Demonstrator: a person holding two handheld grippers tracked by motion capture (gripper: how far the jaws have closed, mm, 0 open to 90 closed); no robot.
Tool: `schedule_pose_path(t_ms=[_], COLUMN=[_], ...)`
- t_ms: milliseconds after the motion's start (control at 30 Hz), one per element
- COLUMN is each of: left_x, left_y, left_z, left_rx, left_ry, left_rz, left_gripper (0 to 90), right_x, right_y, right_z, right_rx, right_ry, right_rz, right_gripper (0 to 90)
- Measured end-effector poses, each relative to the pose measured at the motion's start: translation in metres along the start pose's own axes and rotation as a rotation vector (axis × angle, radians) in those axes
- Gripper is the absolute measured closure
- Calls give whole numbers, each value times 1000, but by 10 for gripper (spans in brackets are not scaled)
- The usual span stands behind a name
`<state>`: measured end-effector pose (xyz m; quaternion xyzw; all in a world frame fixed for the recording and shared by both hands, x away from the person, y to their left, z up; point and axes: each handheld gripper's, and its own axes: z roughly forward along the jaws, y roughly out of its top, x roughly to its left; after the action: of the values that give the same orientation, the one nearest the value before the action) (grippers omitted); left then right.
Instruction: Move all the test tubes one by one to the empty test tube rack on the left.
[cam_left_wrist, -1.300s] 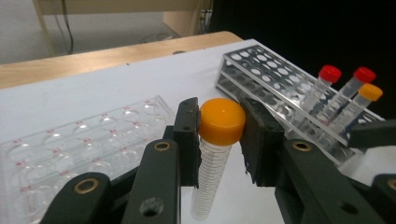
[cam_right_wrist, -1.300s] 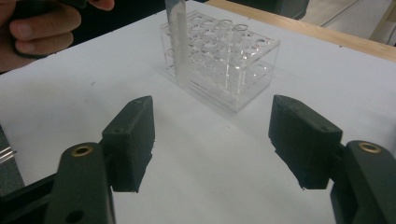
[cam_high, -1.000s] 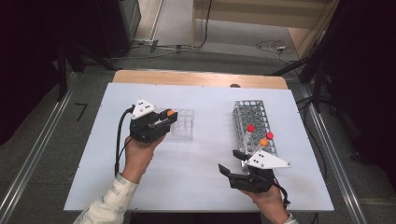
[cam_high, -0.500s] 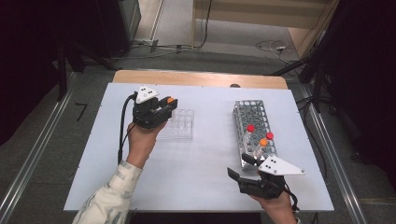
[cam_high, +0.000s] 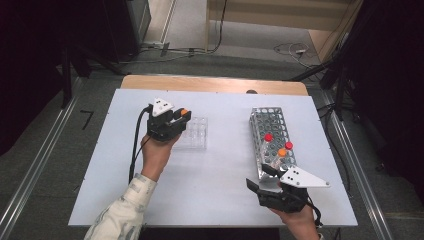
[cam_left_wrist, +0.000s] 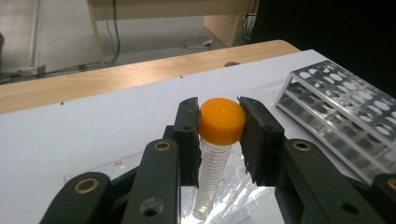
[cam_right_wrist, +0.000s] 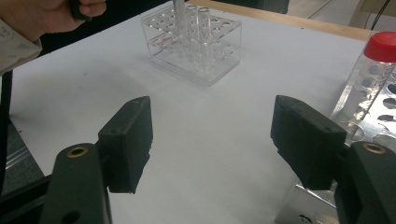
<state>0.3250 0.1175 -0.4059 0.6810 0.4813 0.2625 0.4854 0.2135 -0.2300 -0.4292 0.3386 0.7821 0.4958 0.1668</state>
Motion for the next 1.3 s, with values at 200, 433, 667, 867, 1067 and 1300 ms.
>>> schedule_pose_path(t_ms=[200, 433, 667, 867, 1067, 1300], left_x=[-1, 1, 2, 2, -4, -8], left_y=[-19, -27, -26, -24, -22, -25], left_z=[9, 13, 8, 0, -10, -18], left_rx=[20, 36, 34, 43, 40, 66], left_ry=[12, 3, -10, -44, -58, -72], left_rz=[-1, -18, -36, -55, -50, -31], left_gripper=[700, 686, 571, 444, 325, 258], right_x=[0, -1, -2, -5, -13, -26], right_y=[0, -2, -2, -3, -8, -14], right_z=[0, 2, 0, -6, -13, -22], right_rx=[-1, 3, 2, -8, -13, -16], right_ry=[-3, -7, -14, -35, -84, -139], right_rz=[5, 7, 7, 8, 16, 37], right_gripper=[279, 279, 279, 278, 276, 273])
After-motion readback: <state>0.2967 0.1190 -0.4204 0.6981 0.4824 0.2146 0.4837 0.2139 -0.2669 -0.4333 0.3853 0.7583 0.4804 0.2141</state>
